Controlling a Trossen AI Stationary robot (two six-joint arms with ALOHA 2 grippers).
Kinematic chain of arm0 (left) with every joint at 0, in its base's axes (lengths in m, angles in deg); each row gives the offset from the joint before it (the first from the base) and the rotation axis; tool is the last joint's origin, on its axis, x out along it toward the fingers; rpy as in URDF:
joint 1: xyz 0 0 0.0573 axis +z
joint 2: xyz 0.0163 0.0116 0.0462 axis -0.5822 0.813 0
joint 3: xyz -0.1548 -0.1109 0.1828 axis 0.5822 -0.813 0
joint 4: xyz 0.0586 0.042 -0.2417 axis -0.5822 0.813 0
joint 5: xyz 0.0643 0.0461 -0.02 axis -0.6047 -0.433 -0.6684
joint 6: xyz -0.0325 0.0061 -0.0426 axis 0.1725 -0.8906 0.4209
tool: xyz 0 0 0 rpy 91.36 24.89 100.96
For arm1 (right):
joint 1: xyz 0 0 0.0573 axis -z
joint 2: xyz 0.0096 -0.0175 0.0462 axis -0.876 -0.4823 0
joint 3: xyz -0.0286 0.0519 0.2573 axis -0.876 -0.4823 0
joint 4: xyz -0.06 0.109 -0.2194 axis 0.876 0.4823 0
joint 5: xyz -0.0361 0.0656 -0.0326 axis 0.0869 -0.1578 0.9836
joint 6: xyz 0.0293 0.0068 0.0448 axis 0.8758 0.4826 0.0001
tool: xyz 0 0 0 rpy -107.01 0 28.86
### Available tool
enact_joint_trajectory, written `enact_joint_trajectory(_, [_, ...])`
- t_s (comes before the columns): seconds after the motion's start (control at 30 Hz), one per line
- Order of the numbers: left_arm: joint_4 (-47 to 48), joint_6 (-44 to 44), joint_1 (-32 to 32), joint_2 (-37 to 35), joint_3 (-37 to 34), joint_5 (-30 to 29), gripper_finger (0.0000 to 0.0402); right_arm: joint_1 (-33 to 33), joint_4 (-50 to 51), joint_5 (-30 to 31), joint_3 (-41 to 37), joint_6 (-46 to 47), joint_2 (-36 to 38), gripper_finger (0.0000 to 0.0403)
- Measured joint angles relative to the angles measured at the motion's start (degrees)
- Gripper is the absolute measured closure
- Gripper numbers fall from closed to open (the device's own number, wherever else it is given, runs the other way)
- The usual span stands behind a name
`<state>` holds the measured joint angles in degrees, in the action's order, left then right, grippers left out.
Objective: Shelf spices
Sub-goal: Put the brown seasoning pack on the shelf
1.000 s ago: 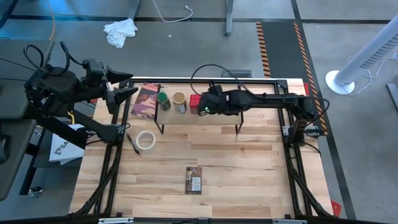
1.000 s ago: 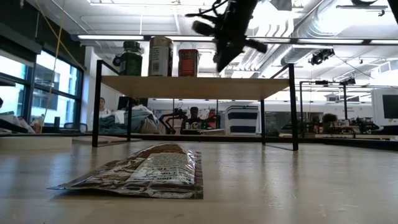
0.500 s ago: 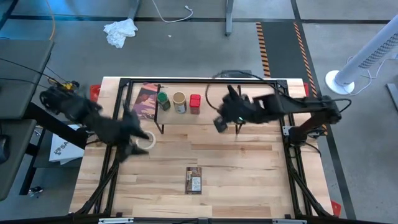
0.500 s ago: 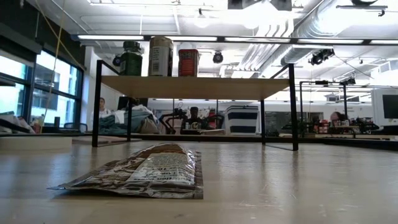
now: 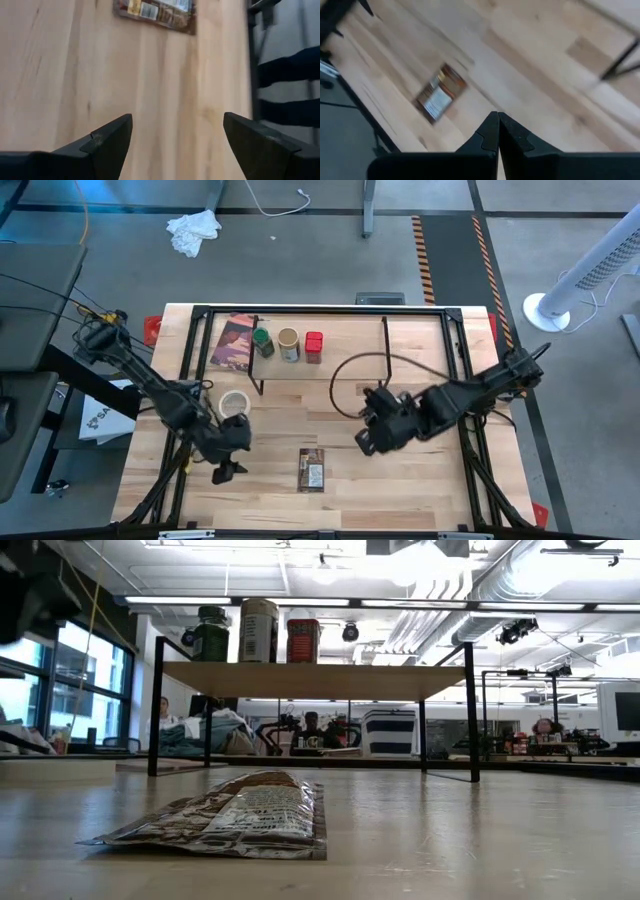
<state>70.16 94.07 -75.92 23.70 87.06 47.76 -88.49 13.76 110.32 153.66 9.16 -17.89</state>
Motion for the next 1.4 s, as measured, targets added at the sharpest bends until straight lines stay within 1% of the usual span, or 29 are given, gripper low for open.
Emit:
enact_joint_trajectory(0.1, [-0.89,-3.65,1.40,5.47,1.47,0.12,0.0104,-2.34,3.36,-0.29,0.00,4.47,-1.01,0.0403])
enact_joint_trajectory(0.17, [-1.23,-5.38,2.70,9.52,3.32,1.33,0.0125,-3.39,5.50,-0.43,0.00,6.53,-1.17,0.0403])
enact_joint_trajectory(0.2, [-1.09,-6.29,3.38,11.53,4.30,2.14,0.0142,-3.78,6.77,-0.38,0.00,7.23,-1.17,0.0403])
enact_joint_trajectory(0.27, [-1.02,-7.91,4.53,15.62,6.47,3.35,0.0188,-4.29,9.45,-0.37,0.00,8.29,-1.17,0.0403])
enact_joint_trajectory(0.3, [-1.08,-8.18,5.15,17.53,7.45,3.77,0.0219,-4.61,11.01,-0.44,0.00,8.85,-1.17,0.0403])
enact_joint_trajectory(0.43, [-1.06,-8.03,7.80,24.91,11.03,6.03,0.0366,-6.20,17.13,-1.67,-0.02,9.31,-1.17,0.0403])
enact_joint_trajectory(0.47, [-1.15,-7.19,8.41,26.57,11.87,6.06,0.0382,-6.75,17.99,-1.88,-0.09,9.31,-1.17,0.0403])
enact_joint_trajectory(0.57, [-1.21,-4.89,9.75,31.23,14.90,6.01,0.0391,-8.69,19.21,-2.63,-1.58,9.29,-0.94,0.0403])
enact_joint_trajectory(0.63, [-1.17,-3.28,10.19,34.26,17.00,6.16,0.0399,-10.23,18.48,-4.23,-3.76,9.37,-0.73,0.0403])
enact_joint_trajectory(0.73, [0.18,-1.23,10.43,38.74,20.74,7.19,0.0400,-12.72,14.46,-6.90,-7.81,10.03,-0.43,0.0403])
enact_joint_trajectory(0.83, [4.17,0.80,10.40,42.36,24.66,8.33,0.0401,-15.00,9.65,-8.47,-11.31,11.28,0.45,0.0403])
enact_joint_trajectory(0.93, [6.83,1.66,10.33,44.81,28.00,9.38,0.0401,-17.00,7.86,-8.54,-13.15,13.71,0.87,0.0403])
enact_joint_trajectory(1.1, [8.80,2.69,10.11,47.75,32.03,9.47,0.0401,-19.65,8.12,-8.07,-13.22,16.97,0.89,0.0403])
enact_joint_trajectory(1.23, [9.68,2.71,11.60,49.59,32.80,9.75,0.0401,-21.56,7.76,-7.94,-13.22,20.48,0.89,0.0403])
enact_joint_trajectory(1.4, [7.87,2.67,14.50,50.11,32.57,12.43,0.0401,-23.74,6.98,-7.81,-13.22,24.84,0.91,0.0403])
